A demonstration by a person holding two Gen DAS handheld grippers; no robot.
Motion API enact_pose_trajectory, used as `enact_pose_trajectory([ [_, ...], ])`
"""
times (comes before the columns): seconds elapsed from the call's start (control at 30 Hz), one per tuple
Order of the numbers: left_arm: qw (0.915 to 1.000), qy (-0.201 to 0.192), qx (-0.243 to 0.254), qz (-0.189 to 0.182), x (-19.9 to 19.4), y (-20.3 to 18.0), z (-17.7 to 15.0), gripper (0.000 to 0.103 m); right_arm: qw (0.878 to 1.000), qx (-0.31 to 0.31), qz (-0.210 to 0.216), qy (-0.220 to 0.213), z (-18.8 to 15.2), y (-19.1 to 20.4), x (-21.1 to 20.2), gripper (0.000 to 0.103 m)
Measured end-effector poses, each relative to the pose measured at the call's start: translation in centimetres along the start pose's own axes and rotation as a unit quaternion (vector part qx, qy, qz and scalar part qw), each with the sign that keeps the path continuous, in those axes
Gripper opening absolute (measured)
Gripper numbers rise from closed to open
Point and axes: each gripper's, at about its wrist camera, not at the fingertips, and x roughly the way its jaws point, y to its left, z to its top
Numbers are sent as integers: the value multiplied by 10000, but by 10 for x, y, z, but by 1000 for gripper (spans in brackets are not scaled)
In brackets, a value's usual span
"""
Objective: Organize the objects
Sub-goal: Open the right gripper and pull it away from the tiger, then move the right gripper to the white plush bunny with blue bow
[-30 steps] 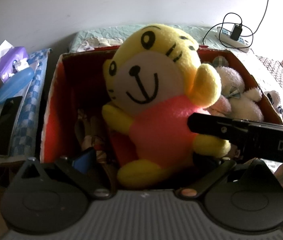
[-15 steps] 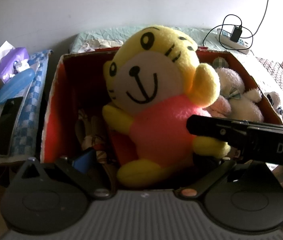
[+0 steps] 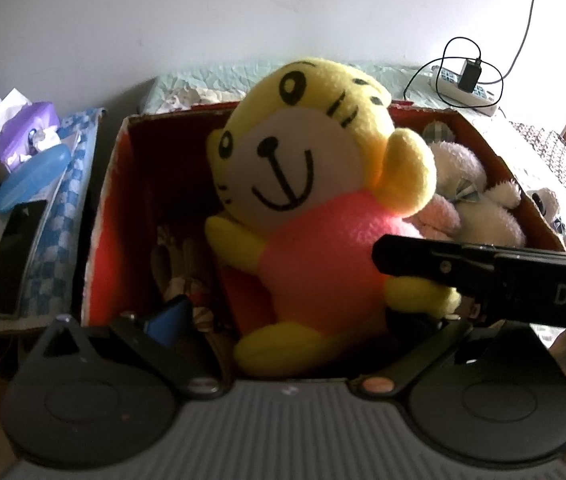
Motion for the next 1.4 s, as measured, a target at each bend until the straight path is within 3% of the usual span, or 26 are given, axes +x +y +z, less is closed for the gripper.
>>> enact_pose_trajectory([
  [0.27,9998,-36,-119,163,-10,-2,-2,103,9995,53,129,-283,-2,1,-22,55],
  [0.47,9964,-386,277,698,-42,-14,-8,103,9977,-79,374,-563,-7,2,-43,55],
  [0.7,9959,-662,163,587,-73,-25,-7,103,9947,-9,561,-866,-10,-13,-71,55],
  [0.87,9944,-1009,243,199,-92,-53,-2,103,9912,244,498,-1200,-8,-39,-101,55],
  [1.07,9913,-1112,552,-445,-89,-105,8,103,9840,761,152,-1601,-6,-89,-141,55],
  [1.4,9821,-696,1153,-1314,-35,-212,25,103,9677,1802,-769,-1588,-9,-196,-189,55],
])
